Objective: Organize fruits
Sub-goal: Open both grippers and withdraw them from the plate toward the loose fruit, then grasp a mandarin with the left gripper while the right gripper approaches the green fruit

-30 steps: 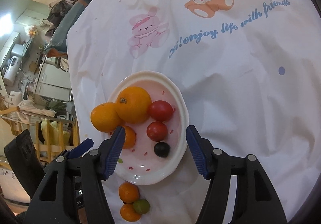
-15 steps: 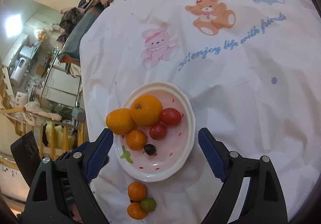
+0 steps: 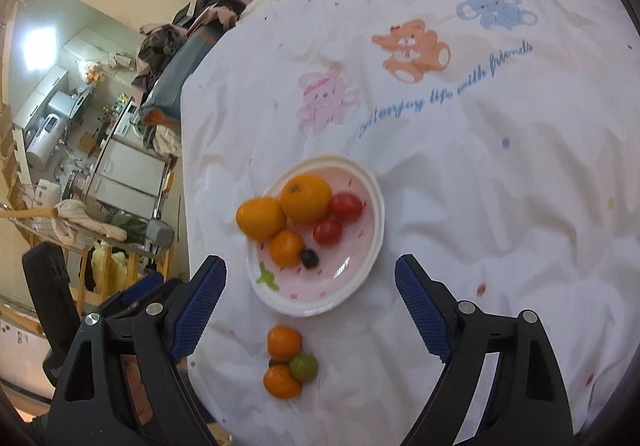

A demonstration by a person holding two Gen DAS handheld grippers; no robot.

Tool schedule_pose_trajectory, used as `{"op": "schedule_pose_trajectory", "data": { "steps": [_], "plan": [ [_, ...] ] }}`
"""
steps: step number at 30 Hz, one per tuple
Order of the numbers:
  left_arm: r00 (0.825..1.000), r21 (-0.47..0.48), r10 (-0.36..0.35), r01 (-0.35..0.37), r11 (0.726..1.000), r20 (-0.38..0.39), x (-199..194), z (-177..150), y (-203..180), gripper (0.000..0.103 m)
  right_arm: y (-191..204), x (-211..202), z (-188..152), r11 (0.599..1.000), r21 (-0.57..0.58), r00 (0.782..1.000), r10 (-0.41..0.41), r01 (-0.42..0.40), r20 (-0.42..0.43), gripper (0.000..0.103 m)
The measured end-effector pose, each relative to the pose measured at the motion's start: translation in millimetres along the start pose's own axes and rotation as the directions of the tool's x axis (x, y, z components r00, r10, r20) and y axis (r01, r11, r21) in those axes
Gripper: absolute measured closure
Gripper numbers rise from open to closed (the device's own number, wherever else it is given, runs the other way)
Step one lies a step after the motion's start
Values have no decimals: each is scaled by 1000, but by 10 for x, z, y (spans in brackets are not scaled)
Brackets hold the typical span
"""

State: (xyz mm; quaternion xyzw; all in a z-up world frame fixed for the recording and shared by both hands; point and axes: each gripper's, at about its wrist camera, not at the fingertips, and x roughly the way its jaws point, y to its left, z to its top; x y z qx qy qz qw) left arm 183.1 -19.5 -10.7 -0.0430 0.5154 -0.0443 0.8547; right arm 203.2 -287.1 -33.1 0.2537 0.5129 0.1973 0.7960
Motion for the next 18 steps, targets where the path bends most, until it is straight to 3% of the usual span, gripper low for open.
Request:
{"op": "schedule_pose_trajectory", "data": {
  "steps": [11,18],
  "plan": [
    [1000,-10,-10,10,1000,-8,77,-338,147,21,-23,-33,-465,999,35,999,-16,18,-52,14],
    [999,-45,-7,5,999,-44,90,-374,277,21,-78,6,-546,997,64,997,-37,41,-70,14]
  ]
}}
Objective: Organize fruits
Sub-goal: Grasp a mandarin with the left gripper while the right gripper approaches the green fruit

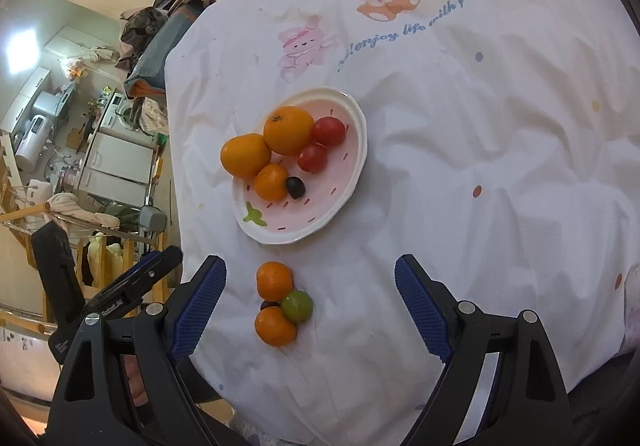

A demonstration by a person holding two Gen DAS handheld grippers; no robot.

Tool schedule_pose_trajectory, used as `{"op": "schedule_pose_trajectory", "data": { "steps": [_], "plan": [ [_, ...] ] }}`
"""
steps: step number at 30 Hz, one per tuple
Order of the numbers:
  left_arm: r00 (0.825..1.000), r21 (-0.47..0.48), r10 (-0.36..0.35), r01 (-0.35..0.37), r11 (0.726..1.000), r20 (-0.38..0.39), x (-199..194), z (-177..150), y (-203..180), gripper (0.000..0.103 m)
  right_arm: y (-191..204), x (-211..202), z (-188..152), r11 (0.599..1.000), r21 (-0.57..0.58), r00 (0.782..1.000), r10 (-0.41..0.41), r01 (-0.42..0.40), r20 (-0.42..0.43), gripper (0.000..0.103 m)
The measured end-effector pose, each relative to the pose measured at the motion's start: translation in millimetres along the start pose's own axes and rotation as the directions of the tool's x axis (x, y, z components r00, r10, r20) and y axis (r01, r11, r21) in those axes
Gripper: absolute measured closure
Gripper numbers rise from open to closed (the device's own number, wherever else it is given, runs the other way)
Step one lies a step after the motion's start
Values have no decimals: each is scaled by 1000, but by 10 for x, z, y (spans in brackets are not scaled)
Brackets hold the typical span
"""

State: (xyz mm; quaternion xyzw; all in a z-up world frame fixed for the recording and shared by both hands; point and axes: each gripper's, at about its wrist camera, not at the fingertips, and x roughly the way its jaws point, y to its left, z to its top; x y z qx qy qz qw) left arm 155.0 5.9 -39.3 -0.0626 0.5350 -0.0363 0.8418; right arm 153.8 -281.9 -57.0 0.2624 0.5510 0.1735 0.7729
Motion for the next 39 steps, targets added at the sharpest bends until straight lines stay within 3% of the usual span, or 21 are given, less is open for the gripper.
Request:
{"op": "schedule_pose_trajectory", "data": {
  "steps": [6,8,12,15,17,20,22,25,28,31,39],
  "plan": [
    [995,29,-28,31,999,-92,134,-161,-22,21,-4,67,-3,1000,9,1000,-16,16,-16,14],
    [988,33,-67,72,997,-137,203,-227,-79,21,-7,97,-3,1000,9,999,-26,26,-24,14],
    [976,29,-72,80,996,-206,383,-265,-285,22,-25,121,-6,999,22,999,-30,30,-32,14],
    [958,-23,-110,107,994,-263,582,-232,-415,31,-28,138,1,999,27,999,-28,29,-37,14],
    [959,-32,-90,84,996,-270,704,-204,-474,34,-31,138,2,999,26,999,-31,32,-34,14],
    [954,-62,-60,44,997,-293,867,-202,-493,51,-58,121,-1,998,35,999,-45,46,-22,14],
    [941,-91,-76,49,995,-329,966,-232,-493,52,-93,110,9,998,48,999,-46,47,-18,14],
    [936,-80,-34,6,997,-351,1025,-273,-494,53,-161,106,30,996,81,999,-36,37,-17,14],
    [936,-87,-53,23,996,-347,1023,-290,-501,65,-202,106,46,994,109,1000,-22,24,-16,14],
    [941,-84,-44,16,996,-336,986,-282,-517,66,-201,107,48,993,117,1000,-19,21,-15,14],
    [978,-21,-15,11,1000,-210,445,-4,-404,66,-202,124,43,993,115,999,-23,25,-26,14]
  ]
}}
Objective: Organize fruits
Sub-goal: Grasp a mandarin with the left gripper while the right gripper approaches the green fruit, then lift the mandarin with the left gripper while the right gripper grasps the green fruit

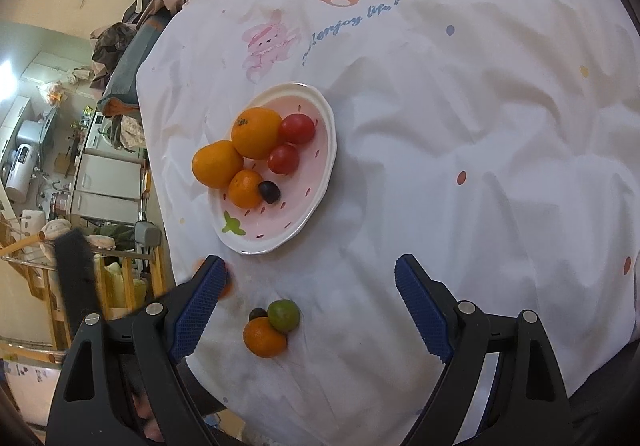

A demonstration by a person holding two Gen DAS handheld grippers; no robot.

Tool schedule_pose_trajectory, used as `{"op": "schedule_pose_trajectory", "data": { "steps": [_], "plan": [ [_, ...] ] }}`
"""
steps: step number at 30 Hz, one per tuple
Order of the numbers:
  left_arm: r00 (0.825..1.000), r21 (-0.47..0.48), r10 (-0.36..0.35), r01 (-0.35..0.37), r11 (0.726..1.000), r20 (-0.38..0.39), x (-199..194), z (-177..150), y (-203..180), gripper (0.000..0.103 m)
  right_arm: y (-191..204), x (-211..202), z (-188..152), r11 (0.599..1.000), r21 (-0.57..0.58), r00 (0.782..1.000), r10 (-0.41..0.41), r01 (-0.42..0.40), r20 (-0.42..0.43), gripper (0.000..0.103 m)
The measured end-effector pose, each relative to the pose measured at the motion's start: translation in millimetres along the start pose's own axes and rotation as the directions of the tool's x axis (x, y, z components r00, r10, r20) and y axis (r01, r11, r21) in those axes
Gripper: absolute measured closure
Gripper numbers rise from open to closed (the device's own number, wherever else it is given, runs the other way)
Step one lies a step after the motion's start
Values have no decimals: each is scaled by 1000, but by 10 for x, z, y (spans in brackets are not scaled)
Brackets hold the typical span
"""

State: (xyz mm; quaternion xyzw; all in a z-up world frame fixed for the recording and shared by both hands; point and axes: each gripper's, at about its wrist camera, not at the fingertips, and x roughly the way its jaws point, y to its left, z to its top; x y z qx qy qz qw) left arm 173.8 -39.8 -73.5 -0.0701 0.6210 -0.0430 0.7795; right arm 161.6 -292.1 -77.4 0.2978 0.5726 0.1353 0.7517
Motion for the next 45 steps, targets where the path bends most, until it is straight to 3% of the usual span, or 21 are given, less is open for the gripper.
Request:
{"op": "schedule_pose_trajectory", "data": {
  "steps": [6,9,12,14,20,26,34,45],
  "plan": [
    [995,6,18,-19,1000,99,-412,13,337,66,58,158,-112,1000,-11,997,13,-14,-82,14],
    [992,-20,31,-29,999,122,-439,-24,472,66,62,325,-260,997,69,985,56,-45,-163,15],
    [990,-32,47,-43,999,135,-368,-77,549,66,91,515,-412,987,155,978,69,-38,-198,27],
    [992,-54,41,-35,998,122,-331,-100,622,66,130,640,-488,981,194,979,56,-16,-198,37],
    [992,-92,-1,13,996,129,-397,-89,716,66,276,902,-541,976,205,979,-30,73,-203,52],
    [989,-144,-62,81,986,132,-499,-112,798,66,380,1037,-571,966,204,972,-120,161,-200,55],
    [983,-134,-115,134,982,146,-586,-94,741,66,486,1182,-589,954,134,953,-243,268,-180,57],
    [980,-141,-134,155,978,143,-597,-101,761,66,481,1169,-596,952,111,949,-264,285,-171,70]
  ]
}}
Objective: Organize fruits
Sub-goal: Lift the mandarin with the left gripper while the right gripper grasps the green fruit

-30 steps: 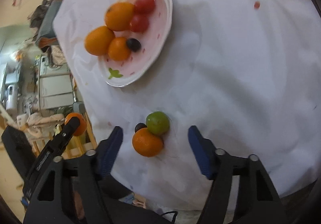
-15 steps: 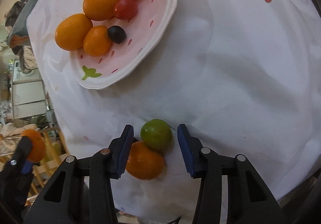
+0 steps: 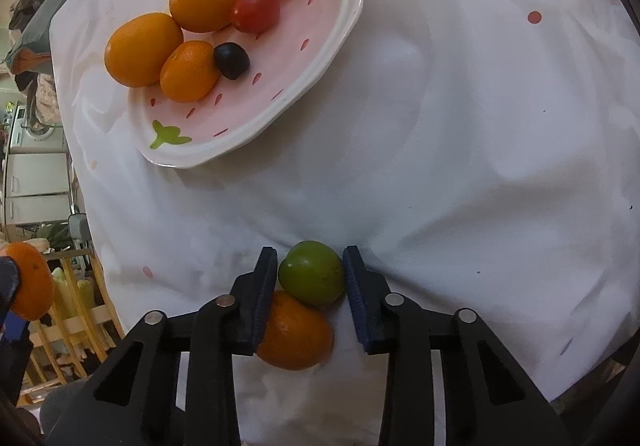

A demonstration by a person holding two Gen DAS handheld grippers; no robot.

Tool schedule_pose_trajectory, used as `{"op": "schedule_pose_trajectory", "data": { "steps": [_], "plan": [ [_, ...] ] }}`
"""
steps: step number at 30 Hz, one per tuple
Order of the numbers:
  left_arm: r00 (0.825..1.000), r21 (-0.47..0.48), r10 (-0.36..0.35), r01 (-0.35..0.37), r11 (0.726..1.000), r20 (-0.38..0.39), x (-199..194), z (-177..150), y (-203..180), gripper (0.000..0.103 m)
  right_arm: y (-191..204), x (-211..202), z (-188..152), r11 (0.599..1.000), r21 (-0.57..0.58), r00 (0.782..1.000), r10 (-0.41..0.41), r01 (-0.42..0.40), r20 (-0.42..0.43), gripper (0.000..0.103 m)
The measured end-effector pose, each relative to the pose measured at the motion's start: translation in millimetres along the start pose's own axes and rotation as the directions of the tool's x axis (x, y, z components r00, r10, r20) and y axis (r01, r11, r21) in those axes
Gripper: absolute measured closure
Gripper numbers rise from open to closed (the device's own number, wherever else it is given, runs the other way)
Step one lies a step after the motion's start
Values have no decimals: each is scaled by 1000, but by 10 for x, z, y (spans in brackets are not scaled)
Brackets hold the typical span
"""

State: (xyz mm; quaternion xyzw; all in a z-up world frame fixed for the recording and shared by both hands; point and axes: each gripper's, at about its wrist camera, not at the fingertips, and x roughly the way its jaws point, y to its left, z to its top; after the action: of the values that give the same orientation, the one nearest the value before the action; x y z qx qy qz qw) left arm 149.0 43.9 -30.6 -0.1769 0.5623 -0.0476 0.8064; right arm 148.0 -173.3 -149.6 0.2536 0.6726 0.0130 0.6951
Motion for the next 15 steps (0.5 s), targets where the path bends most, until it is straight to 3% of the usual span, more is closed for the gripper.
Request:
{"op": "schedule_pose_trajectory", "data": {
  "steps": [15],
  "plan": [
    [998,15,67,-67,998,-18,146,-23,9,66,-347,-340,139,993,45,994,104,-105,20,72]
  ]
}}
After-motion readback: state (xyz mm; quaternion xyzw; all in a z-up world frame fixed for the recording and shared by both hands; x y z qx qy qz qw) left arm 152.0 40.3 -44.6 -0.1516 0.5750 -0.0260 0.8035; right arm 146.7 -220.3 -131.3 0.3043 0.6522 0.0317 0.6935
